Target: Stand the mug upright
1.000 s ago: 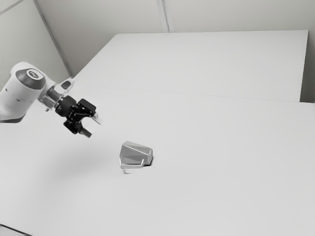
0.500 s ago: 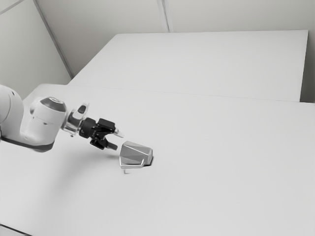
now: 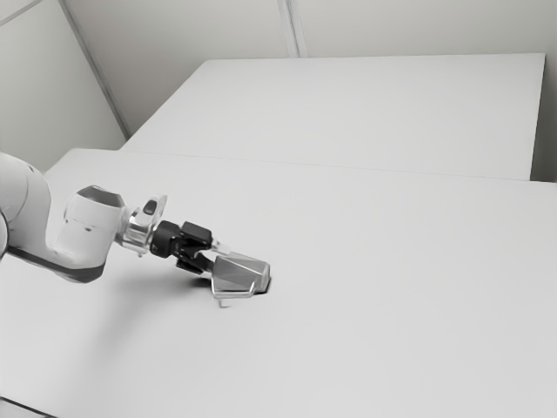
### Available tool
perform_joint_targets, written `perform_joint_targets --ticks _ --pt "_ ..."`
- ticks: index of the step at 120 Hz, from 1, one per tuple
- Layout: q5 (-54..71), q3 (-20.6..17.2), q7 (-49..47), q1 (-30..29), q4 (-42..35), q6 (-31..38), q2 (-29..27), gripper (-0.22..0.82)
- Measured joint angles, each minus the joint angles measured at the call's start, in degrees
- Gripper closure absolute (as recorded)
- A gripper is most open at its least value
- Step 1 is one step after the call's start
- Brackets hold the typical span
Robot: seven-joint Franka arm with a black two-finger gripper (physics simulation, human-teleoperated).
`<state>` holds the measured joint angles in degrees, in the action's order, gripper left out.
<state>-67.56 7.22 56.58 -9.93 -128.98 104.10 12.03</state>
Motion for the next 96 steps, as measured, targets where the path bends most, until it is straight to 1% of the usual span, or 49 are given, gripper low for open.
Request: perform_joint_targets --ticks 7,14,22,32,53,73,84,96 --pt "-0.4 0.0 0.5 0.0 0.0 -0.2 0.0 0.39" --pt "-0.6 0.0 1.0 0.0 0.1 -0.3 0.1 0.51" --pt "-0.9 0.0 1.5 0.0 0.1 -0.4 0.1 0.6" --pt "-1.5 0.0 2.1 0.0 0.1 -0.5 0.1 0.67" --pt "-3.5 0.0 3.0 -0.1 0.1 -2.0 -0.8 0.74" --pt "-3.8 0.0 3.5 0.0 0.5 -3.6 -4.4 0.77" --pt "1.5 -0.1 2.5 0.5 3.0 -3.0 -6.5 0.78" --pt "13.6 -0.9 -0.5 0.7 8.9 -2.3 -7.6 0.78"
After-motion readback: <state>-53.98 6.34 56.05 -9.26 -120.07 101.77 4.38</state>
